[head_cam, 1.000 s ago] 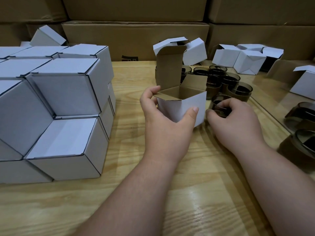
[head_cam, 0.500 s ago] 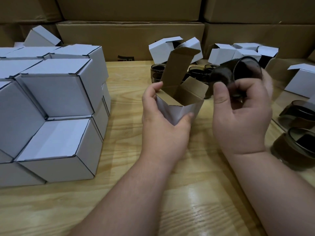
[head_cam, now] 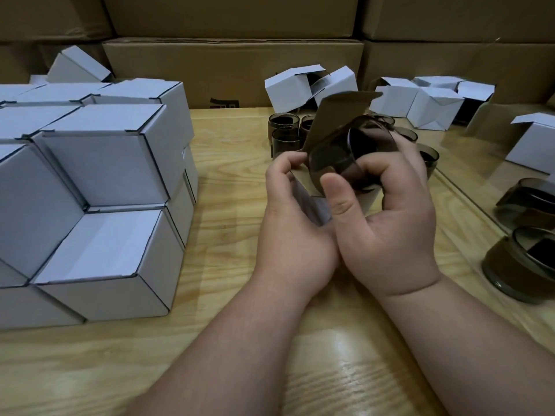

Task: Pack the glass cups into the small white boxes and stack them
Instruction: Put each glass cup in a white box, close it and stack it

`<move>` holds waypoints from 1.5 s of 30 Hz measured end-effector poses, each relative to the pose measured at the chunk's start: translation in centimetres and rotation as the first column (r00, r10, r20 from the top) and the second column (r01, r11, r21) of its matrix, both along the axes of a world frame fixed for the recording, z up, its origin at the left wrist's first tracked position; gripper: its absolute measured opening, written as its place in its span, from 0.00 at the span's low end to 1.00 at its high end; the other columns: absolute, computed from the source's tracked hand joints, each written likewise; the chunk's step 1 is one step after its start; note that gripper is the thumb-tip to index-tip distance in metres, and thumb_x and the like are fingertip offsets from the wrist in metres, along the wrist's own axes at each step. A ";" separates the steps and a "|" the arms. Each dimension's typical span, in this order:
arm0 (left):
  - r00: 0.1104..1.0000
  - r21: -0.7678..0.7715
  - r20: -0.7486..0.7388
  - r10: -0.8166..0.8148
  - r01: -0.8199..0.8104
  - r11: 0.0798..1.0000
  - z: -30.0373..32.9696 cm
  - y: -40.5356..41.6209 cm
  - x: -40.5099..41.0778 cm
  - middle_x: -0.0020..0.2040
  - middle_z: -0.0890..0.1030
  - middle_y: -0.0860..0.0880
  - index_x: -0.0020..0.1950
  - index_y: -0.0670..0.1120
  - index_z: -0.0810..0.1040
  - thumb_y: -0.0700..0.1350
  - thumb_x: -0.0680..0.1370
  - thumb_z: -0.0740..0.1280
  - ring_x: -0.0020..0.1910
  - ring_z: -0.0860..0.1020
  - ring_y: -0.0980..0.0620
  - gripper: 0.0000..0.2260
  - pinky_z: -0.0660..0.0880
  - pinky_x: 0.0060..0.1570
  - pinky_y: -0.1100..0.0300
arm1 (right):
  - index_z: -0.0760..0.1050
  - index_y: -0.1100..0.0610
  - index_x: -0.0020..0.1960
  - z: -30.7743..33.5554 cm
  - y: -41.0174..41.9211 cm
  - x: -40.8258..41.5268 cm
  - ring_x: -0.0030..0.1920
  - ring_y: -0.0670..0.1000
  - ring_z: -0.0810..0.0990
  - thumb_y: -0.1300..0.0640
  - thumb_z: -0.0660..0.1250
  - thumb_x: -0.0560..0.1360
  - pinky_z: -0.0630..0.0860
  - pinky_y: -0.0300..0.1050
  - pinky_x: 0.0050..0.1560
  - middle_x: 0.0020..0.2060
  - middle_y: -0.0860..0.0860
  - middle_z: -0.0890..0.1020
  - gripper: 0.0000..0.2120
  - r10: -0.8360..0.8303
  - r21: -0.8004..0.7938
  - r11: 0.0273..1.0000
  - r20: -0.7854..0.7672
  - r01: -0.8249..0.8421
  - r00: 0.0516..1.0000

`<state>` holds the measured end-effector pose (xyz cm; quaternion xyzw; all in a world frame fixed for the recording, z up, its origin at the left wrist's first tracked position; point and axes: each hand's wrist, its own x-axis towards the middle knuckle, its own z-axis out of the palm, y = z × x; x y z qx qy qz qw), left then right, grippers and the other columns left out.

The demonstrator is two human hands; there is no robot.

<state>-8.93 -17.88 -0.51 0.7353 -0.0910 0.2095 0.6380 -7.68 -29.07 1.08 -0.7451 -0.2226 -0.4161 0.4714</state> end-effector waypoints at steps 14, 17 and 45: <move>0.998 0.001 -0.062 0.015 -0.015 1.000 0.0 -0.4 0.0 0.56 0.81 0.58 0.64 0.63 0.63 0.45 0.70 0.76 0.52 0.82 0.60 0.31 0.81 0.46 0.58 | 0.75 0.52 0.41 -0.5 -0.2 1.0 0.58 0.34 0.73 0.43 0.69 0.76 0.73 0.41 0.62 0.52 0.39 0.75 0.13 -0.138 0.072 0.987 -0.078 0.143 0.987; 0.997 0.017 -0.072 0.026 -0.025 1.000 -0.1 -0.4 0.0 0.56 0.81 0.56 0.65 0.64 0.63 0.46 0.70 0.76 0.50 0.82 0.59 0.31 0.82 0.47 0.52 | 0.76 0.57 0.38 -0.6 -0.2 1.0 0.59 0.50 0.78 0.42 0.69 0.74 0.74 0.60 0.62 0.52 0.44 0.77 0.18 -0.169 0.041 0.984 -0.135 0.176 0.976; 0.993 -0.007 -0.118 0.015 -0.016 1.000 -0.4 -0.4 0.3 0.63 0.78 0.62 0.73 0.68 0.57 0.46 0.73 0.79 0.56 0.81 0.63 0.41 0.82 0.55 0.52 | 0.80 0.48 0.53 -0.3 0.1 0.8 0.78 0.54 0.57 0.45 0.63 0.74 0.55 0.56 0.76 0.79 0.53 0.63 0.13 -0.262 -0.092 0.965 -0.376 0.245 0.889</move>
